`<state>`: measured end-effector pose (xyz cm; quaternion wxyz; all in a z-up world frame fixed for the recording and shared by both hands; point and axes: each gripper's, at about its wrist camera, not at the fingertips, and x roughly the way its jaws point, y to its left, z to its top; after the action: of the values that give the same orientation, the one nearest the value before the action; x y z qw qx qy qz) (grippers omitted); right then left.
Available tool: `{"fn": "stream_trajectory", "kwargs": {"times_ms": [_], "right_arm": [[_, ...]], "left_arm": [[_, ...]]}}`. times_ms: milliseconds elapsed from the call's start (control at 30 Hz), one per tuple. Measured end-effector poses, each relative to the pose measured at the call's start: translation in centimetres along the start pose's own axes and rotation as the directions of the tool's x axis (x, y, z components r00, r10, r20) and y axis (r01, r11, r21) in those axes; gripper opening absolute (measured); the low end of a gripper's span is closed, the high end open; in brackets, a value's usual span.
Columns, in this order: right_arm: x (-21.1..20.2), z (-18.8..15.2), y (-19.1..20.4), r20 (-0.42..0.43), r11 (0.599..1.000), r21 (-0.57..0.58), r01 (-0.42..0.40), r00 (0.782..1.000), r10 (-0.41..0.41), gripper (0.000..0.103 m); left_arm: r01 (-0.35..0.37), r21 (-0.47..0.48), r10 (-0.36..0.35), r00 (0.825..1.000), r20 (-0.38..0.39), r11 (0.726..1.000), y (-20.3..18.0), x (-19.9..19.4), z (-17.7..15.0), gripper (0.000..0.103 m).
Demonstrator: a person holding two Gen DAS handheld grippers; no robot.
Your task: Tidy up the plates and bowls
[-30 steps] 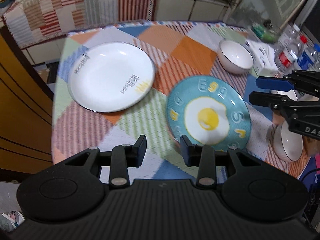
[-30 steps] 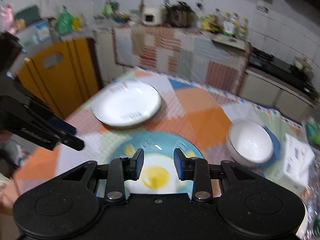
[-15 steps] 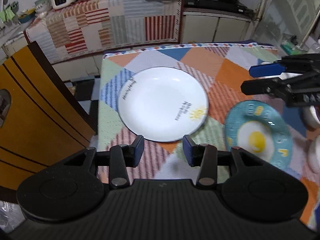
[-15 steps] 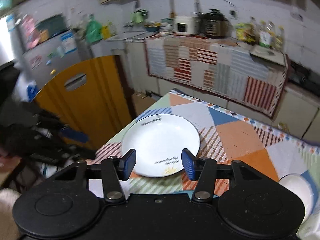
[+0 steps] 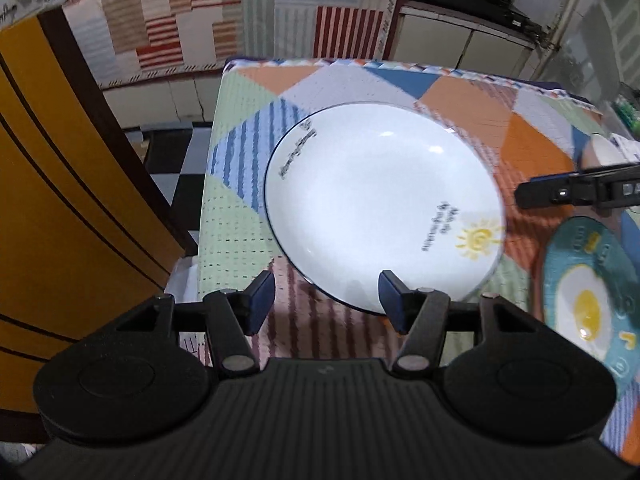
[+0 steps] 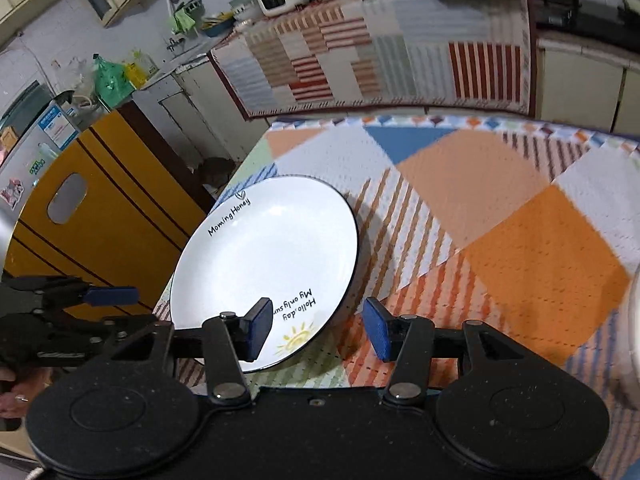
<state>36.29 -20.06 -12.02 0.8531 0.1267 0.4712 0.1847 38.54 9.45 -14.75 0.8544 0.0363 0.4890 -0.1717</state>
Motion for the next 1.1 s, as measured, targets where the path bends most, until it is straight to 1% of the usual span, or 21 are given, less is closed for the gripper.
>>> {"fn": "stream_trajectory", "kwargs": {"times_ms": [100, 200, 267, 333, 367, 433, 467, 500, 533, 567, 633, 700, 767, 800, 867, 900, 933, 1000, 1100], "right_arm": [[1.3, -0.1, -0.7, -0.016, 0.998, 0.064, -0.026, 1.000, 0.027, 0.055], [2.7, -0.2, -1.1, -0.032, 0.995, 0.096, -0.029, 0.999, 0.032, 0.055], [3.5, -0.2, -1.4, -0.034, 0.993, 0.118, -0.025, 0.999, 0.030, 0.052], [4.2, -0.2, -1.8, -0.033, 0.988, 0.148, -0.033, 0.999, 0.039, 0.046], [4.5, -0.2, -1.9, -0.031, 0.987, 0.155, -0.036, 0.999, 0.042, 0.045], [5.0, -0.1, -2.1, -0.029, 0.986, 0.162, -0.040, 0.999, 0.045, 0.034], [5.3, -0.2, -2.2, -0.028, 0.985, 0.166, -0.043, 0.998, 0.048, 0.032], [5.5, -0.2, -2.3, -0.027, 0.983, 0.175, -0.047, 0.998, 0.053, 0.026], [5.8, -0.3, -2.4, -0.026, 0.981, 0.185, -0.050, 0.998, 0.056, 0.019], [5.9, -0.5, -2.4, -0.025, 0.981, 0.188, -0.040, 0.999, 0.045, 0.017], [5.9, -0.7, -2.4, -0.003, 0.985, 0.171, -0.034, 0.999, 0.035, 0.016], [5.8, -0.8, -2.3, 0.002, 0.988, 0.149, -0.034, 0.999, 0.034, 0.016], [5.9, -0.6, -2.3, -0.004, 0.989, 0.145, -0.034, 0.999, 0.035, 0.016], [5.9, -0.4, -2.2, -0.013, 0.990, 0.137, -0.031, 0.999, 0.033, 0.016], [5.7, -0.2, -1.8, -0.018, 0.998, 0.067, -0.021, 1.000, 0.023, 0.017], [5.2, -0.2, -1.5, -0.004, 1.000, 0.018, -0.025, 1.000, 0.025, 0.018], [4.8, -0.3, -1.6, 0.002, 1.000, -0.002, -0.029, 1.000, 0.029, 0.018], [4.1, -0.6, -2.1, -0.002, 0.999, 0.001, -0.033, 0.999, 0.033, 0.018], [2.5, -1.3, -2.5, 0.008, 0.999, -0.002, -0.034, 0.999, 0.034, 0.018]], "left_arm": [[-0.018, 0.016, 0.018, 1.000, -0.013, 1.000, 0.4, 1.5, -0.2, 0.056], [-0.032, 0.024, 0.031, 0.999, 0.015, 0.999, 0.6, 1.9, -0.2, 0.056], [-0.044, 0.023, 0.043, 0.999, 0.030, 0.999, 0.8, 2.1, -0.1, 0.056], [-0.037, 0.025, 0.036, 0.999, 0.030, 0.999, 0.9, 2.5, 0.2, 0.056], [-0.033, 0.022, 0.033, 0.999, 0.028, 0.999, 0.9, 2.7, 0.3, 0.055], [-0.019, 0.010, 0.019, 1.000, 0.022, 1.000, 0.9, 3.4, 0.5, 0.054], [-0.016, -0.002, 0.016, 1.000, 0.023, 1.000, 0.9, 3.7, 0.4, 0.054], [-0.015, -0.017, 0.015, 0.999, 0.028, 1.000, 0.8, 4.1, 0.2, 0.055], [-0.011, -0.035, 0.013, 0.999, 0.043, 0.999, 0.6, 4.3, 0.1, 0.054], [-0.009, -0.046, 0.011, 0.999, 0.050, 0.999, 0.4, 4.3, 0.0, 0.051], [0.002, -0.071, 0.003, 0.998, 0.063, 0.998, 0.1, 4.3, 0.0, 0.044], [-0.021, -0.114, 0.029, 0.998, 0.063, 0.993, 0.0, 4.3, 0.1, 0.040], [-0.042, -0.131, 0.048, 0.998, 0.043, 0.991, 0.0, 4.1, 0.3, 0.034], [-0.037, -0.141, 0.041, 0.999, 0.028, 0.989, 0.0, 4.0, 0.4, 0.034], [-0.027, -0.140, 0.032, 0.999, 0.031, 0.990, -0.3, 3.5, 0.3, 0.034], [-0.031, -0.116, 0.034, 0.999, 0.030, 0.993, -0.8, 3.3, 0.1, 0.034], [-0.039, -0.093, 0.042, 0.999, 0.033, 0.995, -1.5, 2.9, 0.0, 0.034], [-0.048, -0.057, 0.051, 0.997, 0.051, 0.997, -2.8, 1.9, -0.5, 0.034], [-0.040, -0.056, 0.044, 0.996, 0.074, 0.998, -4.2, 0.4, -1.1, 0.034]]}}
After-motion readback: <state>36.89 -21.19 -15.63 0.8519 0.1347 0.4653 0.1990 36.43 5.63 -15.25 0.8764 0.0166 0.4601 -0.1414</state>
